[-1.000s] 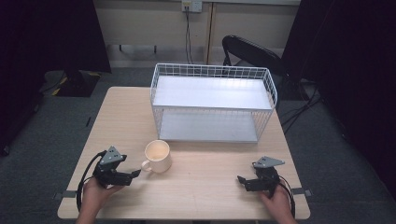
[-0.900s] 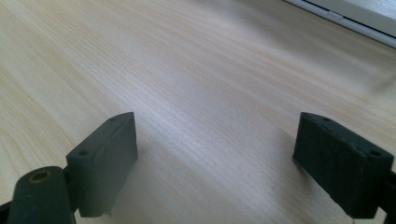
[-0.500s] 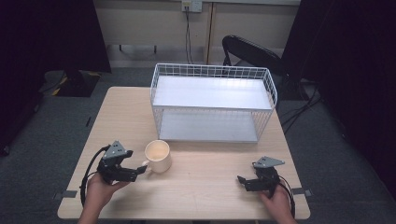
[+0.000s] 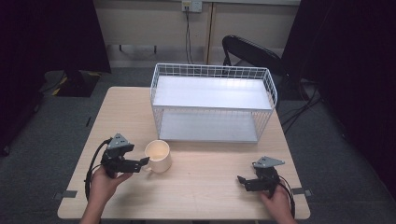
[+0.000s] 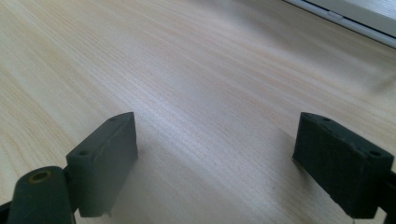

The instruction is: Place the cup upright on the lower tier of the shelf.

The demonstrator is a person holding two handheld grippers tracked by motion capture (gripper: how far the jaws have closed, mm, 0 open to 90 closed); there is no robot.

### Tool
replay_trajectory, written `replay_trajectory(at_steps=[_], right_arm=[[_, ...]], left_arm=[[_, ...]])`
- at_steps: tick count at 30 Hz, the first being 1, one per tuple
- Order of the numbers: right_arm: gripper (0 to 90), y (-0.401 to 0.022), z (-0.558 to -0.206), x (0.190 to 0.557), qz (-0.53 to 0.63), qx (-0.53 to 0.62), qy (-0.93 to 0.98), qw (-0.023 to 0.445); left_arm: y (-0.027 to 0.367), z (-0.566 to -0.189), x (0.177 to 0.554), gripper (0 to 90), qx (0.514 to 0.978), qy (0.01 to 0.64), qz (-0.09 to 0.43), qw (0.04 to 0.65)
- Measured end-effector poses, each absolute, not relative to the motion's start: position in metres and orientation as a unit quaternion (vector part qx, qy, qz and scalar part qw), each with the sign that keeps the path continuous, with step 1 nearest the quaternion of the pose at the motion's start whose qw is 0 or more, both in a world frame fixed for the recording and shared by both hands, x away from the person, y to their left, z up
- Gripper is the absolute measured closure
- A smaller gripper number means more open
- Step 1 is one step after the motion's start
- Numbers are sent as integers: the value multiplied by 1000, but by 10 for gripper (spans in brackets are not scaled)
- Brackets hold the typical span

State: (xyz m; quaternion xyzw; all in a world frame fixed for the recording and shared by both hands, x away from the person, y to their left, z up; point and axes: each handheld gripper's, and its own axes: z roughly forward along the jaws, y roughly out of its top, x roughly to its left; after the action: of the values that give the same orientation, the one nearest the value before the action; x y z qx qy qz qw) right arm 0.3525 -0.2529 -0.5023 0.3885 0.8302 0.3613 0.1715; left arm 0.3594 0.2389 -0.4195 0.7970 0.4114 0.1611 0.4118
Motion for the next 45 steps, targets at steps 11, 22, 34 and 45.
replay_trajectory(at_steps=[11,22,34,45], right_arm=[[127,-253,-502,352,361,389,830,172],[127,-253,-502,352,361,389,830,172],[127,-253,-502,353,362,389,830,171],[127,-253,-502,353,361,389,830,171]], left_arm=[[234,-419,365,230,795,413,162,414],[237,-425,342,231,805,398,153,413],[233,-447,342,432,824,386,143,391],[230,-456,342,591,821,394,156,382]])
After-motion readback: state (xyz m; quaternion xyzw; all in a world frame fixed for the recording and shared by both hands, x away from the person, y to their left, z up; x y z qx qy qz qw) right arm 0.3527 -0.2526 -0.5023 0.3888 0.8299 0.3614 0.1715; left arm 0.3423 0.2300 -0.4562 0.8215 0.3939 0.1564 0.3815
